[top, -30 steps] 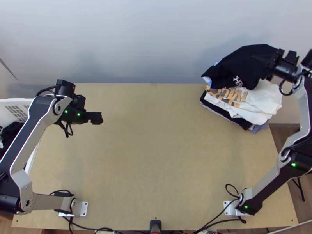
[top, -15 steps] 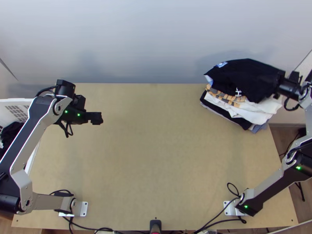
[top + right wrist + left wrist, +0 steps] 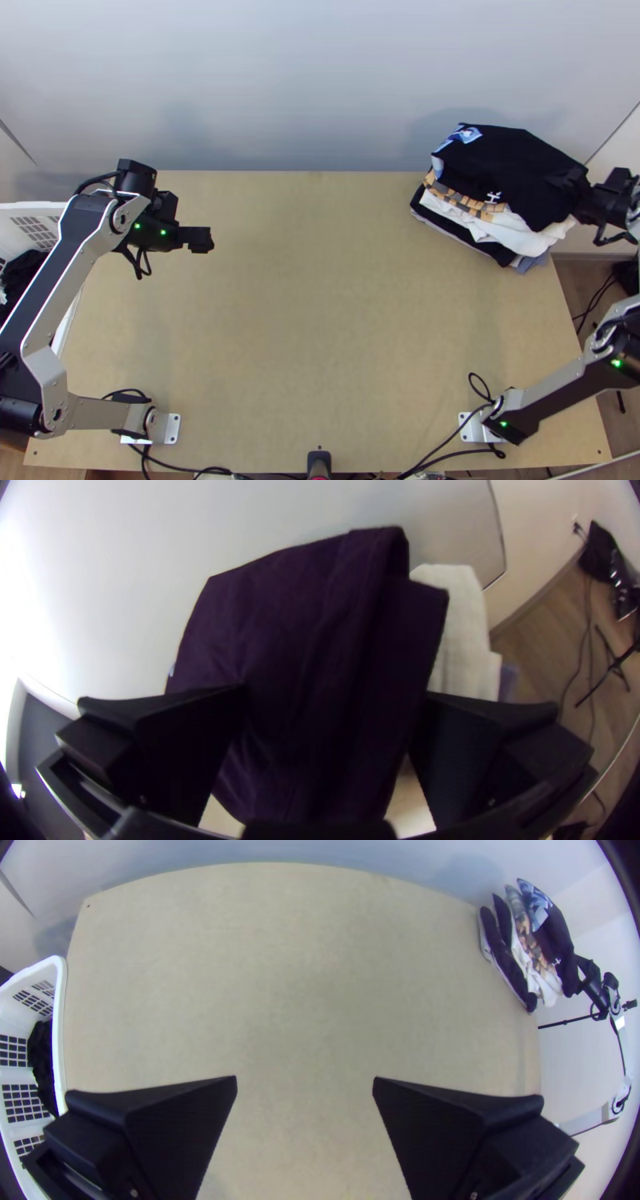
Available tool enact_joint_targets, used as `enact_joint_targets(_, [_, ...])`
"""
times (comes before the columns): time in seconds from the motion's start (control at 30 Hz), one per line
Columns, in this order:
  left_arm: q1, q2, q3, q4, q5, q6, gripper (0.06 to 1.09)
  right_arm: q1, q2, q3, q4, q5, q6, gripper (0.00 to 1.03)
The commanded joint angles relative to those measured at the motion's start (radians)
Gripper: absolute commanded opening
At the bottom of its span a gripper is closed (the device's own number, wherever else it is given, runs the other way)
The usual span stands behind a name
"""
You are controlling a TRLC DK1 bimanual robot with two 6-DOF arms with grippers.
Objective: Fold the t-shirt
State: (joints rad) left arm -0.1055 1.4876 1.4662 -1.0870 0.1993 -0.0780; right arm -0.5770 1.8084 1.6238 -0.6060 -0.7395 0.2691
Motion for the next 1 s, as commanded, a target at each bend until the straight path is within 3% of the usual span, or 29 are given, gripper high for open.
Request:
enact_joint_targets(0.0, [0.009, -0.016, -0.020, -0.013, 0.000, 0.001, 1.05, -0.012, -0.124, -0.079, 0.072, 0.224, -0.111, 0.99])
enact_joint_targets(0.37, [0.029, -0.036, -0.041, -0.013, 0.000, 0.014, 1.05, -0.030, -0.221, -0.119, 0.147, 0.261, -0.148, 0.99])
enact_joint_targets(0.6, [0.047, -0.050, -0.043, 0.030, 0.000, -0.023, 1.05, 0.051, -0.302, -0.128, 0.428, 0.439, -0.166, 0.99])
enact_joint_targets(0.77, [0.059, -0.050, -0.027, 0.072, 0.002, -0.062, 1.05, 0.278, -0.293, -0.165, 0.571, 0.604, -0.298, 0.98])
enact_joint_targets(0.97, [0.055, -0.064, -0.018, 0.070, 0.002, -0.071, 1.05, 0.444, -0.164, -0.370, 1.009, 0.792, -0.444, 0.98])
